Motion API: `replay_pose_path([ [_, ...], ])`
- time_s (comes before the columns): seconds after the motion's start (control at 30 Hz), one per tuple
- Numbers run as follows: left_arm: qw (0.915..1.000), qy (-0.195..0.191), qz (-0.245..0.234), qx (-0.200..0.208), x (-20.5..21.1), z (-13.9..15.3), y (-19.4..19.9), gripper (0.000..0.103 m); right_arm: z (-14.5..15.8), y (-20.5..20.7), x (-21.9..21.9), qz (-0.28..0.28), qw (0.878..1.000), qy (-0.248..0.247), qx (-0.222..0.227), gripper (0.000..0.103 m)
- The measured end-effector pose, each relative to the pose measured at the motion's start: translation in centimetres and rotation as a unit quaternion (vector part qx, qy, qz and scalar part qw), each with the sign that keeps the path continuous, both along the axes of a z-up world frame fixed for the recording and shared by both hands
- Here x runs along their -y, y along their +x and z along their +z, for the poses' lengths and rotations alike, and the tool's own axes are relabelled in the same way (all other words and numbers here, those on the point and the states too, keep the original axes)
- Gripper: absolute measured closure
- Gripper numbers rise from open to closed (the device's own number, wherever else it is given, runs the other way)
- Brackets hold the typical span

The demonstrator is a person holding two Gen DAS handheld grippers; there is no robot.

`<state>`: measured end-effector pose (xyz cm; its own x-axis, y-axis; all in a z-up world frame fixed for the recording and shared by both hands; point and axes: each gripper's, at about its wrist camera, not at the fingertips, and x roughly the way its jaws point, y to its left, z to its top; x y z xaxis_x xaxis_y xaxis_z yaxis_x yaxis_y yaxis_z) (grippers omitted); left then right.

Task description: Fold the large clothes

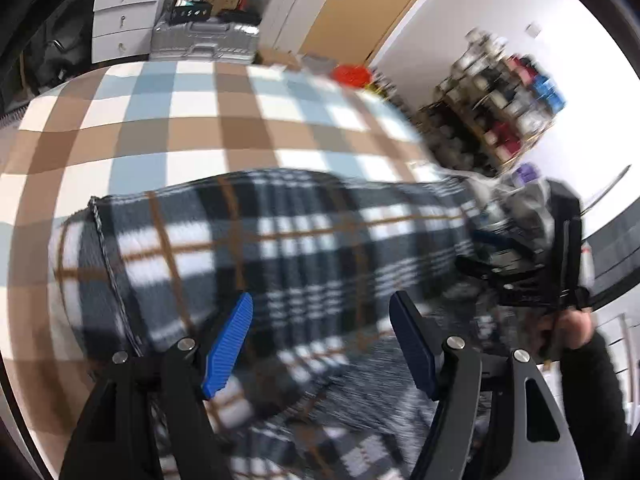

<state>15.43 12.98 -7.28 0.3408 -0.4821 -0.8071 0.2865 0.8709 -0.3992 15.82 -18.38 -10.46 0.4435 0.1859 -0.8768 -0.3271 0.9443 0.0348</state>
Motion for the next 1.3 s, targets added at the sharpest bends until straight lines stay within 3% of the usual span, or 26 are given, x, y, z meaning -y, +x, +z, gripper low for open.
replay_pose_path([
  [0.07, 0.9993, 0.013, 0.012, -0.034, -0.2, -2.1, 1.3, 0.037, -2.3, 1.3, -0.2, -0.005, 0.999, -0.003, -0.043, 0.013],
  [0.17, 0.9988, 0.002, 0.014, -0.048, -0.5, -2.9, 2.7, 0.037, -3.3, 2.3, -0.9, 0.001, 0.999, -0.01, -0.05, 0.0],
  [0.27, 0.9986, -0.001, 0.009, -0.051, -0.4, -2.9, 3.9, 0.037, -3.7, 3.1, -2.0, 0.007, 0.998, -0.034, -0.048, 0.0],
  [0.5, 0.9986, 0.048, 0.006, -0.023, 0.3, -2.1, 6.6, 0.037, -3.3, 6.4, -2.1, -0.014, 1.0, -0.009, -0.023, 0.0],
  [0.63, 0.9977, 0.061, 0.021, -0.019, 0.4, -2.0, 8.5, 0.037, -2.9, 9.0, -2.0, -0.04, 0.999, 0.018, -0.007, 0.0],
  [0.7, 0.9972, 0.062, 0.028, -0.029, 0.4, -1.5, 8.4, 0.037, -2.2, 9.5, -1.1, -0.051, 0.997, 0.059, -0.004, 0.0],
  [0.77, 0.9982, 0.046, 0.028, -0.026, 0.5, -0.5, 7.4, 0.036, -1.2, 8.8, -0.3, -0.055, 0.993, 0.1, 0.004, 0.0],
  [0.87, 0.9999, -0.008, -0.014, -0.003, 1.4, 1.4, 3.9, 0.036, 0.2, 6.0, 0.2, -0.039, 0.987, 0.152, 0.021, 0.0],
  [0.93, 0.9988, -0.035, -0.033, -0.006, 2.2, 1.5, 2.2, 0.036, 0.2, 4.3, -0.2, -0.022, 0.986, 0.162, 0.026, 0.0],
  [1.03, 0.9987, -0.006, -0.044, -0.023, 3.4, -0.4, 1.0, 0.036, -1.5, 3.6, -1.8, -0.005, 0.994, 0.113, 0.01, 0.0],
  [1.1, 0.998, 0.019, -0.039, -0.046, 3.6, -2.5, 1.1, 0.036, -3.4, 3.4, -3.2, 0.01, 0.999, 0.042, -0.003, 0.0],
  [1.2, 0.9988, 0.017, -0.024, -0.039, 3.0, -3.1, 1.4, 0.037, -4.1, 2.7, -4.8, 0.024, 0.999, -0.024, 0.016, 0.0],
  [1.3, 0.9988, 0.01, -0.004, -0.048, 2.1, -2.4, 1.3, 0.037, -2.9, 2.2, -4.7, 0.006, 1.0, -0.01, 0.011, 0.0],
])
